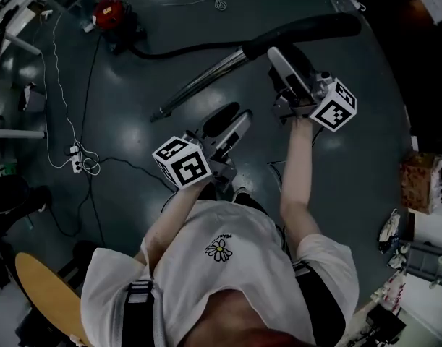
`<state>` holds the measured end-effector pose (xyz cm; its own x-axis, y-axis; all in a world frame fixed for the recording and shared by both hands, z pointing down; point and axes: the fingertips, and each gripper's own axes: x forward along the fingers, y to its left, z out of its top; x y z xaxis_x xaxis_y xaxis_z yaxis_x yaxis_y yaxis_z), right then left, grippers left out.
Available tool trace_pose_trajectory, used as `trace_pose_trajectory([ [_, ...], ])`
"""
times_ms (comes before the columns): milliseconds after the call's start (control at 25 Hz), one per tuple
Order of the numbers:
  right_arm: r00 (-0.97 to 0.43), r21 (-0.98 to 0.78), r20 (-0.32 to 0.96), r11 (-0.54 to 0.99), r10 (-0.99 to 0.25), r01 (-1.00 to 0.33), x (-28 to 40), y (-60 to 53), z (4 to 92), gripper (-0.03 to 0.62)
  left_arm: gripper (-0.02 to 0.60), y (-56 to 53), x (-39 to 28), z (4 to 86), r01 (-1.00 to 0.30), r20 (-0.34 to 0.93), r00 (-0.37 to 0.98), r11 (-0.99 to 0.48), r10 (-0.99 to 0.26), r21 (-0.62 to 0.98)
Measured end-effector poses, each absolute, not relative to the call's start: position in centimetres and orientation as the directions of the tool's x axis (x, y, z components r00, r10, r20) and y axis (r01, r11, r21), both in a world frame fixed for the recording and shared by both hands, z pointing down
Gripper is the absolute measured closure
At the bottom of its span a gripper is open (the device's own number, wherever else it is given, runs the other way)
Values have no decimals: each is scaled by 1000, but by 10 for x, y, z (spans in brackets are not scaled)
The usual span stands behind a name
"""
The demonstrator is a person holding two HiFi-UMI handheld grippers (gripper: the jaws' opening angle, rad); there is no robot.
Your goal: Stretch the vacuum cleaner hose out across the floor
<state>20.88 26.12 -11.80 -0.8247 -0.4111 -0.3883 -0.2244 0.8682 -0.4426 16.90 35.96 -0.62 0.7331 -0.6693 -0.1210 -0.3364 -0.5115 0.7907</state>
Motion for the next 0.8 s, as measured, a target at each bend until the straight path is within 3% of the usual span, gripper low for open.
trace_pose_trajectory([
  [120, -804, -438, -409, 866, -432, -242, 213, 257, -122, 445, 333, 327, 142, -3, -160, -225, 626, -405, -747, 900],
  [280, -792, -457, -387, 844, -473, -281, 220, 251, -112, 447, 304, 295, 135, -9, 114, -334, 537, -326, -774, 939],
  [480, -787, -465, -344, 821, -512, -330, 231, 254, -102, 447, 304, 288, 171, 8, 238, -345, 579, -252, -739, 938],
  [640, -774, -462, -341, 812, -533, -355, 262, 276, -104, 448, 302, 289, 187, -1, 340, -392, 475, -246, -788, 908],
  [800, -783, -440, -342, 825, -519, -355, 281, 317, -106, 448, 302, 302, 192, -9, 341, -442, 404, -317, -801, 885],
])
